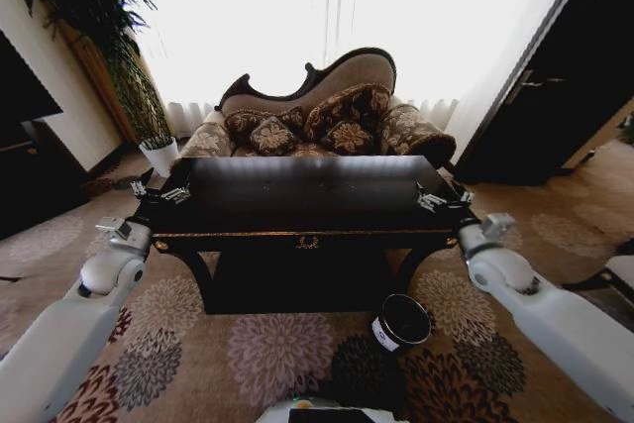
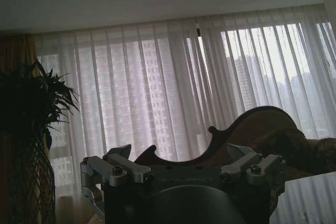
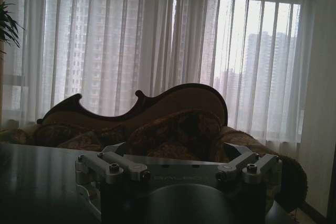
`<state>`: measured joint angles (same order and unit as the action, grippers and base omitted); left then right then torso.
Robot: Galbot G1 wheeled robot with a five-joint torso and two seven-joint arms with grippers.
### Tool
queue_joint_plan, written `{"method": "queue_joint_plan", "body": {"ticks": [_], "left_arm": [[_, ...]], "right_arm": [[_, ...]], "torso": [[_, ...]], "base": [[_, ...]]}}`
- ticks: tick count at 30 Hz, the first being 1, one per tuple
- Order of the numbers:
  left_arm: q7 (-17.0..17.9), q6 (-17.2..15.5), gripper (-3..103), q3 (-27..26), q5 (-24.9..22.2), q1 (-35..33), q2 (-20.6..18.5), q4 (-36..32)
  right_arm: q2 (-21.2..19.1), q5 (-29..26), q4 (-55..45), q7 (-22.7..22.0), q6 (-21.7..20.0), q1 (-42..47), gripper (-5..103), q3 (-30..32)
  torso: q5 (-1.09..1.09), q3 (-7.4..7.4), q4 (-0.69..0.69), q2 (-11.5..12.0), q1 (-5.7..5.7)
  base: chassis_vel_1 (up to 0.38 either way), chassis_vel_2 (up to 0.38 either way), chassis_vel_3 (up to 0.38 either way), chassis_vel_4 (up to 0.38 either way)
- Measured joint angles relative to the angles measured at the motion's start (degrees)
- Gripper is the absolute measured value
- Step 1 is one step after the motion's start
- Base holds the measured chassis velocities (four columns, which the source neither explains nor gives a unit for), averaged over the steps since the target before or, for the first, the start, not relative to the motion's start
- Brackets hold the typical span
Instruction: Move to the front of the table and place the trash on the table into the trash bin.
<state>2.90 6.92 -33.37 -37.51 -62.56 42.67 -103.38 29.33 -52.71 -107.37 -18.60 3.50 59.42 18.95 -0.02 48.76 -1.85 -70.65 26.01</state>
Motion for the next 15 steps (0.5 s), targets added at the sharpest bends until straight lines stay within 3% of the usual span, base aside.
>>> {"method": "queue_joint_plan", "body": {"ticks": [15], "left_arm": [[0.0,0.0,100,0.0,0.0,0.0,0.0,0.0]], "right_arm": [[0.06,-0.08,-0.21,0.03,-0.33,0.19,100,0.08]], "torso": [[0.01,-0.01,-0.01,-0.01,-0.01]], "base": [[0.0,0.0,0.0,0.0]]}}
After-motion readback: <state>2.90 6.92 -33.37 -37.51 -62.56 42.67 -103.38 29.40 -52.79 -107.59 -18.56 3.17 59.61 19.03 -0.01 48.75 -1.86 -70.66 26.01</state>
